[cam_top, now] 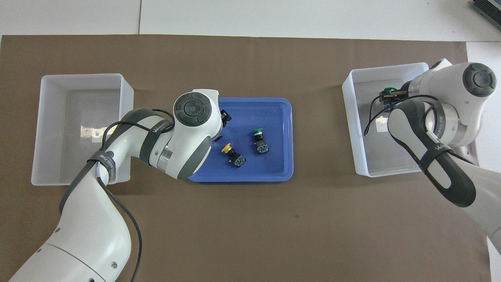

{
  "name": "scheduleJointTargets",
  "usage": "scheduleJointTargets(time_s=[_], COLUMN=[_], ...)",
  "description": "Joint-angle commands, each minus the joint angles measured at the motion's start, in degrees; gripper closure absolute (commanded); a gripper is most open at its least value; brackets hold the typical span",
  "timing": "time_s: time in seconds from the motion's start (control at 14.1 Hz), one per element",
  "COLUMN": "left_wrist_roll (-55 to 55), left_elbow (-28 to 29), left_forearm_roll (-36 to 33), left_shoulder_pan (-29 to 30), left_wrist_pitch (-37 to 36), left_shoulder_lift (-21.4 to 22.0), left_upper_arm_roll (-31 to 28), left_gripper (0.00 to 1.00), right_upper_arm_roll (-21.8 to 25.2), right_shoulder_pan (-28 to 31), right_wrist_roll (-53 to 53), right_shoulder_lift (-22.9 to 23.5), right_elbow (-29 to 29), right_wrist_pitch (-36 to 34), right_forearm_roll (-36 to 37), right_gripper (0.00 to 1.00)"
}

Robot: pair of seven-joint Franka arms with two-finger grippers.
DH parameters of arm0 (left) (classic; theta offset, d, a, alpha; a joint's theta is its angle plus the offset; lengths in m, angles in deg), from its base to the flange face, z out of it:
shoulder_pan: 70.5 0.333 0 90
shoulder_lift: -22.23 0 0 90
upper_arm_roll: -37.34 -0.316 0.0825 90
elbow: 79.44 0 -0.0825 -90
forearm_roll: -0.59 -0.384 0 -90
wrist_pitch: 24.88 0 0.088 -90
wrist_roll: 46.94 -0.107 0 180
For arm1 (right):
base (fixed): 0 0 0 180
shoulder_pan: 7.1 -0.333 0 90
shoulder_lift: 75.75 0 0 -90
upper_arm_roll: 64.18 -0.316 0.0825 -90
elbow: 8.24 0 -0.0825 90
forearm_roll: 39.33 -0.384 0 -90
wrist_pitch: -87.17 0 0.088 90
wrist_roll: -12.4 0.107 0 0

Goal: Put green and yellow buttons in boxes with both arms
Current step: 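Grasp a yellow button with the left gripper while the right gripper releases, then carry the yellow button into the box while the right gripper reaches the tray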

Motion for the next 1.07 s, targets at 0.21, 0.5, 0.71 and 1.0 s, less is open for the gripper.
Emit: scheduleJointTargets(time_s=[0.21, 0.5, 0.71, 1.0], left_wrist_roll=[1.4, 1.3, 1.3, 1.3], left_elbow=[1.5, 1.5, 1.5, 2.0], left_forearm_roll=[-1.5, -2.8, -2.8, -4.0], left_shoulder_pan=[-1.0, -1.0, -1.0, -1.2], left_wrist_pitch=[2.1, 2.8, 2.8, 2.8], left_shoulder_lift=[0.0, -0.1, -0.4, -0.4], left_upper_arm_roll=[-0.9, -0.9, -0.9, -0.9], left_gripper=[0.12, 0.17, 0.41, 0.91], right_upper_arm_roll=[-1.1, -1.1, -1.1, -1.2], right_shoulder_pan=[0.0, -3.6, -8.9, -14.7], right_wrist_roll=[-0.8, 3.5, 10.1, 13.5], right_shoulder_lift=[-5.3, -10.9, -13.7, -14.3], right_elbow=[0.4, 0.5, 0.5, 0.3], right_wrist_pitch=[-5.0, -11.9, -15.8, -16.4], right_forearm_roll=[0.2, -0.1, -0.1, -0.1], right_gripper=[0.03, 0.00, 0.00, 0.00])
